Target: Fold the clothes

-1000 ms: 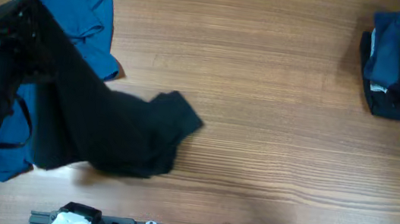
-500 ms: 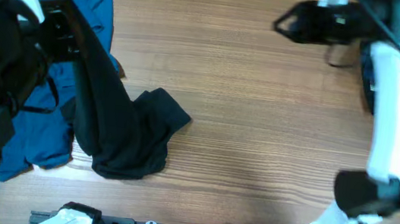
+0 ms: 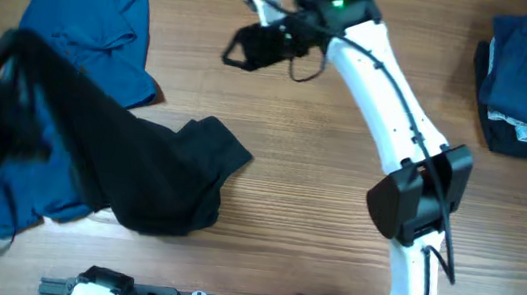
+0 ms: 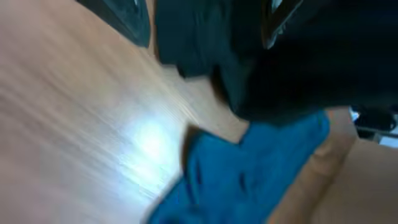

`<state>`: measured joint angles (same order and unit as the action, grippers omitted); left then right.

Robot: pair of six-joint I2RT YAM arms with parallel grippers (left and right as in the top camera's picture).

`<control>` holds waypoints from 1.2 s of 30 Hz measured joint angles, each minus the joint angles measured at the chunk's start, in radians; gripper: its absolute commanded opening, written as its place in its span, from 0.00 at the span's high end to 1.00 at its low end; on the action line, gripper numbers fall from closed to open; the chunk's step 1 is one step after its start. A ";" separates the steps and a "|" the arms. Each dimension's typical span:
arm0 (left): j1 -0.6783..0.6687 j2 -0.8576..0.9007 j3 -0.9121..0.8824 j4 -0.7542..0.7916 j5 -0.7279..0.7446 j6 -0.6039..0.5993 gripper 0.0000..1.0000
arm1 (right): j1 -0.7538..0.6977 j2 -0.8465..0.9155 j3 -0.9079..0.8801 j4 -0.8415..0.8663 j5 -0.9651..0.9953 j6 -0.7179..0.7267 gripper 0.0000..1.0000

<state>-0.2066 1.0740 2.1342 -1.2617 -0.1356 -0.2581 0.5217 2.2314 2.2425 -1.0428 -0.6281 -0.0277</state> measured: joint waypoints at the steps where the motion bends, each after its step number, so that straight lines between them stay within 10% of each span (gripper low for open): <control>1: 0.000 -0.014 0.000 -0.010 0.004 -0.002 0.96 | 0.020 0.002 0.000 0.031 -0.001 0.003 0.39; 36: 0.000 0.026 0.002 -0.108 0.041 -0.026 0.96 | 0.438 0.305 0.000 0.334 -0.157 0.023 0.01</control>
<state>-0.2066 1.1004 2.1357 -1.3693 -0.0948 -0.2844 0.9596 2.5362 2.2425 -0.7086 -0.7849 -0.0048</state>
